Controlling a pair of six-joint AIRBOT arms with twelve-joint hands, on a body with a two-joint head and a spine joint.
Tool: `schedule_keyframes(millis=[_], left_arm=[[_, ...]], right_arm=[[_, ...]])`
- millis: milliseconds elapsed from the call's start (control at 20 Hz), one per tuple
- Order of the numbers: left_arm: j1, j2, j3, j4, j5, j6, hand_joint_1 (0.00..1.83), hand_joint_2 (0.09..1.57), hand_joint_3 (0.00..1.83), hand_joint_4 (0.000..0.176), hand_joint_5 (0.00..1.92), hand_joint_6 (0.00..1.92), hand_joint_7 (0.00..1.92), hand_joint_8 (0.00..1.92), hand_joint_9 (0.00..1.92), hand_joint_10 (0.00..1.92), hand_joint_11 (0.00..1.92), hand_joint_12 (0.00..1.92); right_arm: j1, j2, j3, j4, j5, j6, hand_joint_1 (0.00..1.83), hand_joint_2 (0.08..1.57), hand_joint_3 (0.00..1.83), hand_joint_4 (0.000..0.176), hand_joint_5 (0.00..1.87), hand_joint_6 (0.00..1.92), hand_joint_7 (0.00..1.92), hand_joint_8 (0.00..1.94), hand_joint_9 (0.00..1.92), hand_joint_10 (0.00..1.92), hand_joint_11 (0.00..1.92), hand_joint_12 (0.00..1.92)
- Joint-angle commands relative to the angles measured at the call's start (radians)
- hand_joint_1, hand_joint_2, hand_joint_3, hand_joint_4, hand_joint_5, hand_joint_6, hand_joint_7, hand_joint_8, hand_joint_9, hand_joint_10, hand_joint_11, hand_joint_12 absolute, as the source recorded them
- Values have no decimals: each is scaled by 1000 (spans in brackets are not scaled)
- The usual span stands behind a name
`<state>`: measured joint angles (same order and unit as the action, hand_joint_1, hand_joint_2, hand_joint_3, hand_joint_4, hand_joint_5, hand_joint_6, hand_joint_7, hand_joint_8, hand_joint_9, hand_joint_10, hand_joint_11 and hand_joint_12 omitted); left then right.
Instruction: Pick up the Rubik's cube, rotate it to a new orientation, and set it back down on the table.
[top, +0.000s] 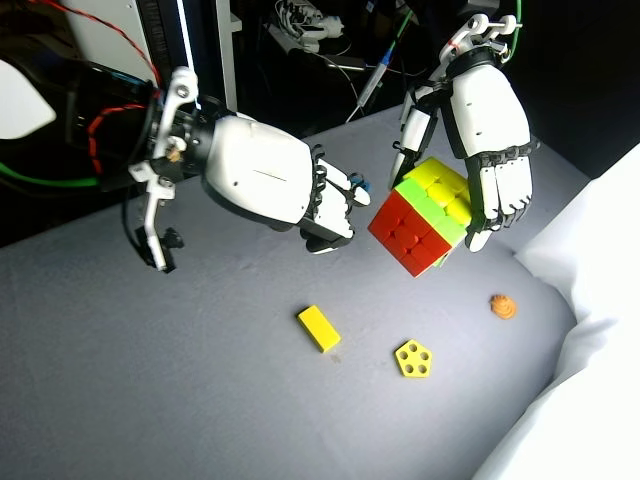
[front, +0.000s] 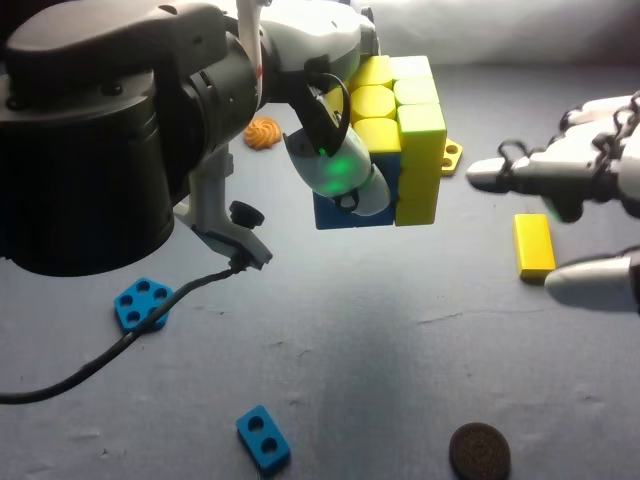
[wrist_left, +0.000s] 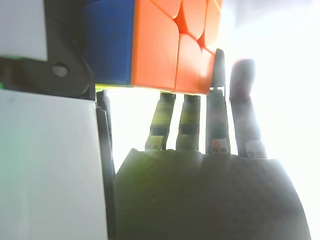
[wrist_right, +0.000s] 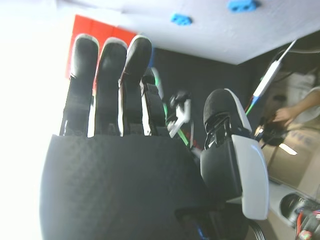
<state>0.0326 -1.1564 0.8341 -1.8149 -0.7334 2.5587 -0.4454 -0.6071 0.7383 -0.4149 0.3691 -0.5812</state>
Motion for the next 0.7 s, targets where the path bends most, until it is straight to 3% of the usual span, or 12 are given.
schedule_keyframes(millis=[0, 100, 150, 300, 350, 400, 450, 500, 550, 600, 650], left_arm=[[-2, 8, -8, 88, 16, -24, 1049, 1392, 2, 0, 591, 1608, 429, 1865, 253, 1921, 158, 1921], [20, 9, -12, 135, 17, -75, 1051, 1391, 1, 0, 591, 1601, 432, 1870, 270, 1921, 166, 1921], [31, 9, -15, 154, 17, -92, 1031, 1406, 5, 0, 549, 1637, 429, 1894, 273, 1921, 192, 1921], [72, 13, -23, 210, 17, -151, 1034, 1408, 5, 0, 571, 1642, 400, 1903, 279, 1921, 205, 1921], [90, 15, -25, 246, 17, -189, 1073, 1383, 0, 0, 630, 1552, 426, 1870, 269, 1921, 178, 1921], [110, 16, -28, 282, 17, -225, 1073, 1383, 0, 0, 630, 1552, 426, 1870, 269, 1921, 178, 1921], [135, 17, -31, 320, 17, -261, 1062, 1387, 0, 0, 608, 1575, 433, 1871, 279, 1921, 199, 1921], [157, 17, -33, 364, 12, -301, 1059, 1390, 0, 0, 596, 1571, 433, 1891, 284, 1921, 186, 1921], [175, 17, -35, 397, 7, -334, 1059, 1390, 0, 0, 596, 1571, 433, 1891, 284, 1921, 186, 1921], [200, 17, -36, 436, 1, -375, 1047, 1398, 3, 0, 582, 1610, 419, 1890, 257, 1921, 181, 1921], [223, 17, -36, 471, -3, -410, 1045, 1399, 3, 0, 584, 1620, 414, 1885, 257, 1921, 182, 1921]], right_arm=[[22, 6, 3, 46, 103, 3, 15, 1294, 2, 0, 146, 5, 312, 1502, 332, 1921, 221, 1921], [49, 5, 9, 115, 86, -18, 23, 1295, 2, 0, 150, 6, 312, 1463, 306, 1905, 207, 1921], [59, 1, 12, 126, 86, -22, 10, 1295, 1, 0, 133, 4, 329, 1321, 279, 1798, 166, 1921], [62, -4, 14, 130, 87, -29, 0, 1288, 0, 0, 136, 5, 324, 1180, 267, 1703, 129, 1921], [64, -6, 15, 131, 91, -29, 0, 1272, 0, 0, 157, 13, 202, 782, 99, 1336, 11, 1896], [66, -8, 15, 131, 97, -29, 0, 1272, 0, 0, 157, 13, 202, 782, 99, 1336, 11, 1896], [70, -13, 15, 131, 102, -30, 0, 1251, 0, 0, 193, 32, 238, 365, 10, 969, 0, 1439], [71, -17, 15, 131, 106, -31, 0, 1247, 0, 0, 164, 20, 199, 181, 1, 644, 0, 840], [71, -21, 14, 131, 107, -34, 0, 1247, 0, 0, 164, 20, 199, 181, 1, 644, 0, 840], [70, -26, 14, 131, 107, -37, 0, 1245, 0, 0, 29, 21, 77, 19, 20, 108, 0, 113], [70, -29, 14, 131, 107, -37, 0, 1234, 0, 0, 5, 3, 15, 3, 3, 21, 0, 22]])
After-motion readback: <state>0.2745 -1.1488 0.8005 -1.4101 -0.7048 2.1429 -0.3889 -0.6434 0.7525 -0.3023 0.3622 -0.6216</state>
